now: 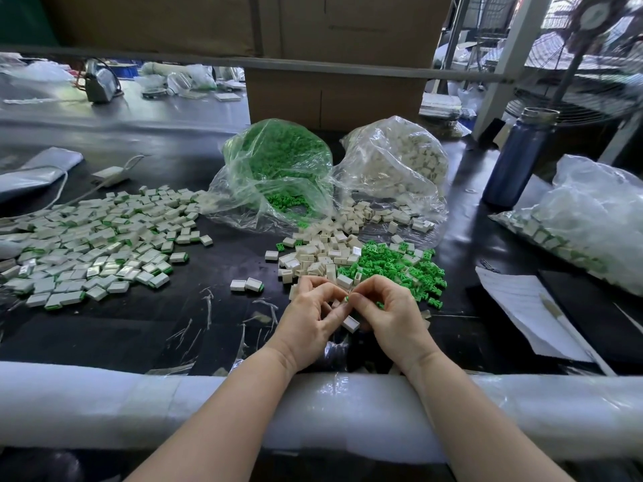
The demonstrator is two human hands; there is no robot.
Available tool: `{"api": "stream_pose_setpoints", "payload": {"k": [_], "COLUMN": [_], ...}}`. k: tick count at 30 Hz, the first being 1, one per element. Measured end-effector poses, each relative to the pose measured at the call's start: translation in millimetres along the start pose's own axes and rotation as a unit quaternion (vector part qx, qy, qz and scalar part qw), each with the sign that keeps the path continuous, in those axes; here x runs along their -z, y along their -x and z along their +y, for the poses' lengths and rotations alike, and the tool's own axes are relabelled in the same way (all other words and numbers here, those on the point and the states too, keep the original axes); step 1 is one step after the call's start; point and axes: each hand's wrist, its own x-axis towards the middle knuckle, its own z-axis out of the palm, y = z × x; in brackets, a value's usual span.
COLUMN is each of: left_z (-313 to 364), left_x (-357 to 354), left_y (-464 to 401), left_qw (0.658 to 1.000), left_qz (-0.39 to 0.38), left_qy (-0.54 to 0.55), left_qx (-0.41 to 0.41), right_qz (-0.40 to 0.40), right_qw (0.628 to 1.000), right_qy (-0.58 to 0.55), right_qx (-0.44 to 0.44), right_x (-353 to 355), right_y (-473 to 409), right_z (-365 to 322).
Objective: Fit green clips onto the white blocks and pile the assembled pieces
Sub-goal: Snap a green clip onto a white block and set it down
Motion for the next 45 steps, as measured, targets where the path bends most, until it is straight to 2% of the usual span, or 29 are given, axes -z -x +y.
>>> {"api": "stream_pose_setpoints", "payload": {"k": [5, 9, 14, 18, 21, 25, 29, 33, 39, 43, 45], "left_z": [1.4, -0.7, -9.9, -14.4, -16.9, -17.4, -14.1, -12.9, -9.6, -3.9, -2.1], "left_x": [0.8, 3.3, 13.6, 18.6, 19.3, 18.5, 17.1, 16.3, 11.5, 3.7, 0.9], "left_y": [1.3, 0.6, -2.5, -5.2, -5.8, -6.2, -5.2, -3.5, -1.1, 1.4, 2.4], "left_qw": [0.998, 0.983, 0.942, 0.92, 0.918, 0.927, 0.933, 0.937, 0.946, 0.968, 0.97], "left_qz": [0.051, 0.179, 0.332, 0.374, 0.365, 0.314, 0.283, 0.264, 0.259, 0.145, 0.09], "left_qy": [0.008, -0.017, 0.004, -0.001, -0.017, -0.061, -0.09, -0.116, -0.172, -0.203, -0.216], "left_qx": [-0.024, -0.035, 0.051, 0.117, 0.154, 0.198, 0.203, 0.197, 0.093, -0.026, -0.06], "right_qz": [0.016, 0.062, 0.093, 0.128, 0.15, 0.181, 0.194, 0.17, 0.117, 0.093, 0.089], "right_qw": [0.999, 0.998, 0.995, 0.988, 0.983, 0.974, 0.967, 0.955, 0.916, 0.894, 0.89], "right_qy": [0.024, 0.012, 0.044, 0.081, 0.104, 0.137, 0.168, 0.242, 0.37, 0.424, 0.436], "right_qx": [0.02, 0.012, 0.016, 0.011, 0.006, 0.005, -0.008, -0.04, -0.105, -0.108, -0.101], "right_x": [0.4, 3.1, 4.3, 5.3, 6.3, 7.5, 8.5, 6.7, 3.8, 1.2, 0.7], "right_y": [0.4, 0.4, 0.5, -1.7, -3.1, -4.0, -4.9, -3.5, -3.2, -3.5, -3.4], "right_z": [-2.6, -3.0, -0.4, 3.6, 6.6, 9.4, 9.1, 6.5, 5.7, 7.2, 7.9]}}
